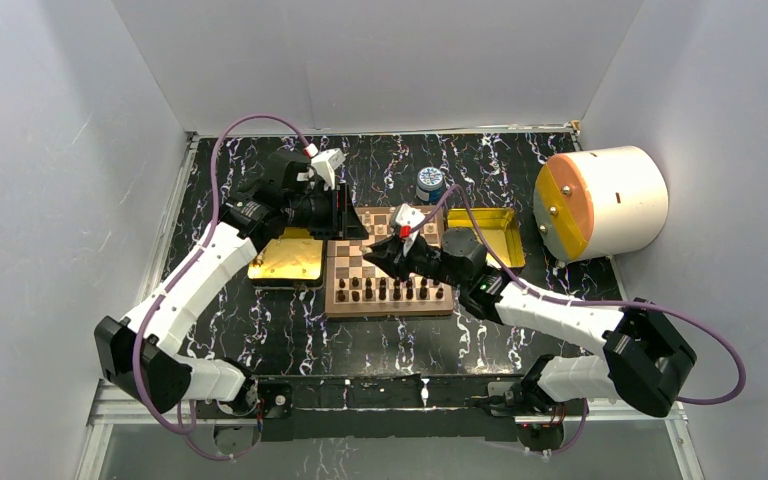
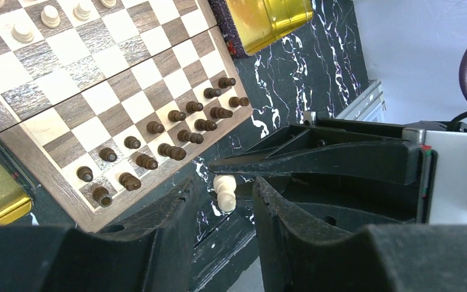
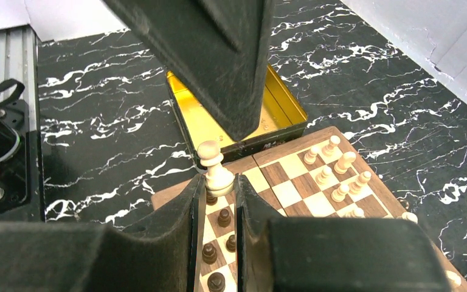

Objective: Set up the chess pieces on the board
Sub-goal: Place the chess piece on the chessboard.

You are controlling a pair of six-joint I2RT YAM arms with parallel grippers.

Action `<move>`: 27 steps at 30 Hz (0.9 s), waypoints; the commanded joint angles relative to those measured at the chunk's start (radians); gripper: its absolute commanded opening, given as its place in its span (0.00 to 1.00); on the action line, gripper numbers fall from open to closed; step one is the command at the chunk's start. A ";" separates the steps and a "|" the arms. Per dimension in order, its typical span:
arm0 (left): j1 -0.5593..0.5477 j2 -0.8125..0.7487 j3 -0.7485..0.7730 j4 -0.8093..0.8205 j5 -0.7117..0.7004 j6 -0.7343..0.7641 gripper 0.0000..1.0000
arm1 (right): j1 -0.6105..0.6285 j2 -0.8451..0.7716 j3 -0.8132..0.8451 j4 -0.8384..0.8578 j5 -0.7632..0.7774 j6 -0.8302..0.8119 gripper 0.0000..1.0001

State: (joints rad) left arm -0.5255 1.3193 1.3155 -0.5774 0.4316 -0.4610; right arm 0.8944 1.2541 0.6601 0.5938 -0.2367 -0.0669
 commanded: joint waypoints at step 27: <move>0.001 0.009 -0.044 0.054 0.055 -0.027 0.11 | 0.004 0.029 0.082 0.043 0.136 0.177 0.08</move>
State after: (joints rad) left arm -0.5255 1.3376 1.2816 -0.5385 0.4629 -0.4847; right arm 0.8951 1.2789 0.6960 0.5900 -0.1257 0.0982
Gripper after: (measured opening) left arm 0.152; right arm 0.276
